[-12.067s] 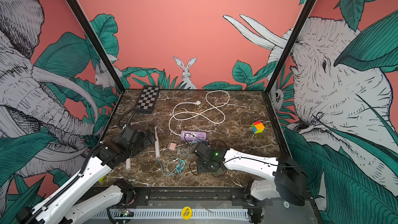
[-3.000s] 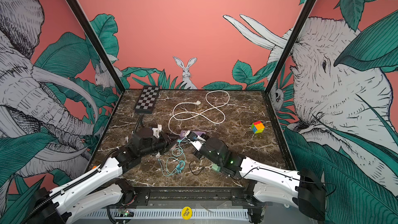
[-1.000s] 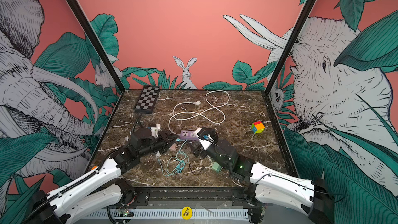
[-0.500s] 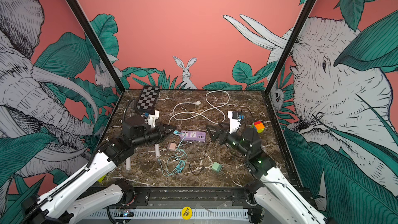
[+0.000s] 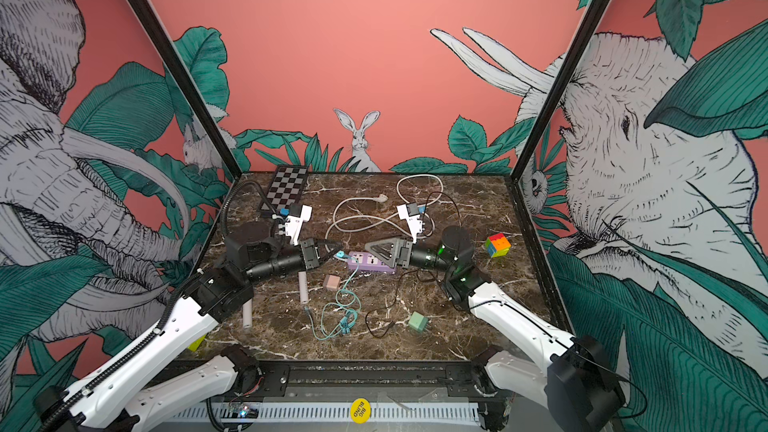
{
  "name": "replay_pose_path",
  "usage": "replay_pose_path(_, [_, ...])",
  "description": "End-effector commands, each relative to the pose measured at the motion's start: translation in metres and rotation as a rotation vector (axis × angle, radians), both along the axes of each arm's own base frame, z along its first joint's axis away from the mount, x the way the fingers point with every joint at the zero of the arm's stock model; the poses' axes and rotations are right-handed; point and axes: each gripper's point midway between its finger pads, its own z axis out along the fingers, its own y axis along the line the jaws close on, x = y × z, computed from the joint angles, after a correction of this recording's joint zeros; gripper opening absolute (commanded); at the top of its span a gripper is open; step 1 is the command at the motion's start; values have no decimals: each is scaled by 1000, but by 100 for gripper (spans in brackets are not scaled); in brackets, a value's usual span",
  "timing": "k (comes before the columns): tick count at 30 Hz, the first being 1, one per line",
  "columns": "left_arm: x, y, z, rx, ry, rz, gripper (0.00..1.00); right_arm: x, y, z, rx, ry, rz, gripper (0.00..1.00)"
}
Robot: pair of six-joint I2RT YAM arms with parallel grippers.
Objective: Charge the electric toothbrush
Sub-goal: Pick up the charging cable from the center of the board.
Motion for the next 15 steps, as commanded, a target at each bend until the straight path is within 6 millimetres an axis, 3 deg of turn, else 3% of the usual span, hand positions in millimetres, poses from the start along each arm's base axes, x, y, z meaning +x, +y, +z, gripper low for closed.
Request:
replay_pose_path(1, [1, -4, 7, -66, -40, -12, 0, -12, 3, 18, 49, -94, 28, 79])
replay_pose_path(7, [5, -5, 4, -192, 6, 18, 0, -14, 12, 22, 99, -92, 44, 70])
replay_pose_path(15, [3, 0, 6, -226, 9, 39, 0, 2, 26, -3, 45, -23, 24, 61])
